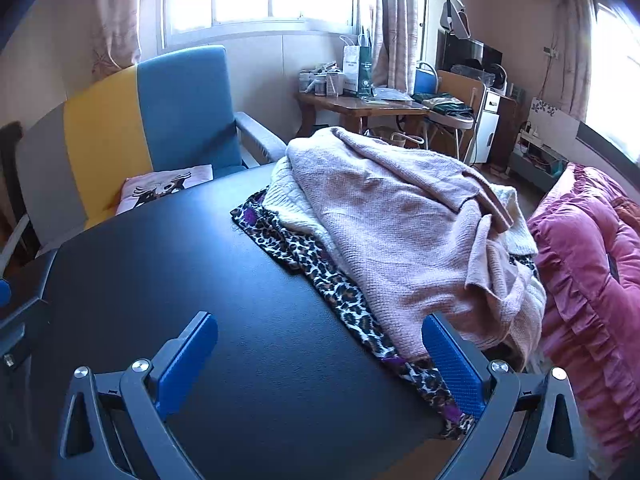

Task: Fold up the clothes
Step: 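Reach the right gripper into the clothes pile toward the pink sweater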

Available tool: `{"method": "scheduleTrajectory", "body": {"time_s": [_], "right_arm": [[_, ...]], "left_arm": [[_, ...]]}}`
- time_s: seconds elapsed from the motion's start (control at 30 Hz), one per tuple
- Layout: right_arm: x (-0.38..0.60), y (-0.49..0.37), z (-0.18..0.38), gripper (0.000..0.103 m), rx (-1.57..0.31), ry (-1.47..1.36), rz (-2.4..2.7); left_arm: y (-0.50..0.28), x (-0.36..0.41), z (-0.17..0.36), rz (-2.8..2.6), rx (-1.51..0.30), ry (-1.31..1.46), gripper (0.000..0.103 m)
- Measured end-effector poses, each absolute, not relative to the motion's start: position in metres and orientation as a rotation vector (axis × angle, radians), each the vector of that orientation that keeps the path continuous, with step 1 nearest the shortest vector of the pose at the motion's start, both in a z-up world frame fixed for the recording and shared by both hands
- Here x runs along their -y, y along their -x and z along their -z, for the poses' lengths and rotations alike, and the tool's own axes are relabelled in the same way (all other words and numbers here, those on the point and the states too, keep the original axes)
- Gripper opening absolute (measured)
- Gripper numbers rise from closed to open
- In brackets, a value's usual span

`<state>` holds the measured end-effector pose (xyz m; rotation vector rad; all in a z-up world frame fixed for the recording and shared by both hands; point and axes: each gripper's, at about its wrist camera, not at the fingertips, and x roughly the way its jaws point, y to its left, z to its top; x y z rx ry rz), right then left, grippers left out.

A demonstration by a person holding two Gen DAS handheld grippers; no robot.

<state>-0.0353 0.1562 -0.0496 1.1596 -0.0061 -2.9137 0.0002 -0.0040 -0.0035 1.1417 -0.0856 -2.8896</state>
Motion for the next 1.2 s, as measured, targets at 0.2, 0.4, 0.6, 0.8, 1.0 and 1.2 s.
{"method": "scheduleTrajectory", "body": {"time_s": [0.2,0.4,0.6,0.8,1.0,1.2], "right_arm": [[-0.150,0.035,0.055,0.103,-0.033,-1.140,2.891],[-0.166,0.036,0.079,0.103,0.212,-1.087,2.617],[-0.212,0.051,0.094,0.103,0.412,-1.062,2.599],[-0.278,0.087,0.077,0.103,0.588,-1.015,2.744],[-0.341,0.116,0.068,0.103,0.830,-0.941,2.795],[-0.373,0.143,0.063,0.103,1.037,-0.799,2.701]], "left_arm": [[-0.002,0.015,0.018,2.872,0.051,-1.155,0.071],[-0.008,0.047,0.077,2.785,0.055,-1.274,0.071],[-0.018,0.084,0.130,2.672,0.042,-1.356,0.071],[-0.039,0.124,0.154,2.738,-0.133,-1.294,0.077],[-0.042,0.128,0.165,2.819,-0.121,-1.295,0.101],[-0.044,0.130,0.162,2.841,-0.110,-1.295,0.103]]}}
